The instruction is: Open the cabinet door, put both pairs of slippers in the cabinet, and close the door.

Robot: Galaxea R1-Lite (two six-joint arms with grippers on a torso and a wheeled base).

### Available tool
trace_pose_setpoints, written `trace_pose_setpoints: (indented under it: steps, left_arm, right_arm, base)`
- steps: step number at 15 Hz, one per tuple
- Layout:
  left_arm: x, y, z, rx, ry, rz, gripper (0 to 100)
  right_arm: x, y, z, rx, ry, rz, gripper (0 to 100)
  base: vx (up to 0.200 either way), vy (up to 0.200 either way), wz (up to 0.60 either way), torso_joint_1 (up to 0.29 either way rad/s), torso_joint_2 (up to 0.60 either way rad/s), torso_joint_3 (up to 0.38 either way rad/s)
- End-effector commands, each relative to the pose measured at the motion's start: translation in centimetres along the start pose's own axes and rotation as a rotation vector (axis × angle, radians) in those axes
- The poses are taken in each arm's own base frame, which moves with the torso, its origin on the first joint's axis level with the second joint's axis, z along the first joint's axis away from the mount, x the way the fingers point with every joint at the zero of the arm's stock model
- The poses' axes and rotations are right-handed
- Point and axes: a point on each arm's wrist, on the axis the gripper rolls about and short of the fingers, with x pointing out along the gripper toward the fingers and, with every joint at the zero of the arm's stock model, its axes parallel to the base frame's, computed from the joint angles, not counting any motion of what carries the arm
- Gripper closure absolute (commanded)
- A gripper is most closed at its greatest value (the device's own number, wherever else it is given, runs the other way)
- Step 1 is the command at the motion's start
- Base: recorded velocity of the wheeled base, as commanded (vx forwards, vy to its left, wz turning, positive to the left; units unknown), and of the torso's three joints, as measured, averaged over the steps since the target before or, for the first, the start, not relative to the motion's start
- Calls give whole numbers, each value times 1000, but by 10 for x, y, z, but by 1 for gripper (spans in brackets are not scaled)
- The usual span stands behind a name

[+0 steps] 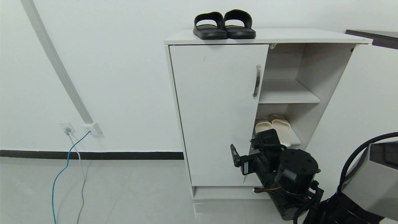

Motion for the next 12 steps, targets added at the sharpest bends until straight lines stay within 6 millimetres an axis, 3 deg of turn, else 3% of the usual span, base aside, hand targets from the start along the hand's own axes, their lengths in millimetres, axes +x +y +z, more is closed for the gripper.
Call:
trace_pose_setpoints:
  steps: [1,4,12]
  left_arm:
    - [0,0,0,0,2,0,100]
    - [0,0,0,0,2,0,100]
    - [0,0,0,0,2,0,100]
  right_arm:
    - [0,0,-1,-2,2,0,0]
    - [0,0,-2,-5,6,0,0]
    - [-1,0,-2,-5,7,0,0]
  base:
    - [0,0,0,0,0,0]
    - [0,0,0,4,-186,-235]
    - [0,0,0,76,-452,-357]
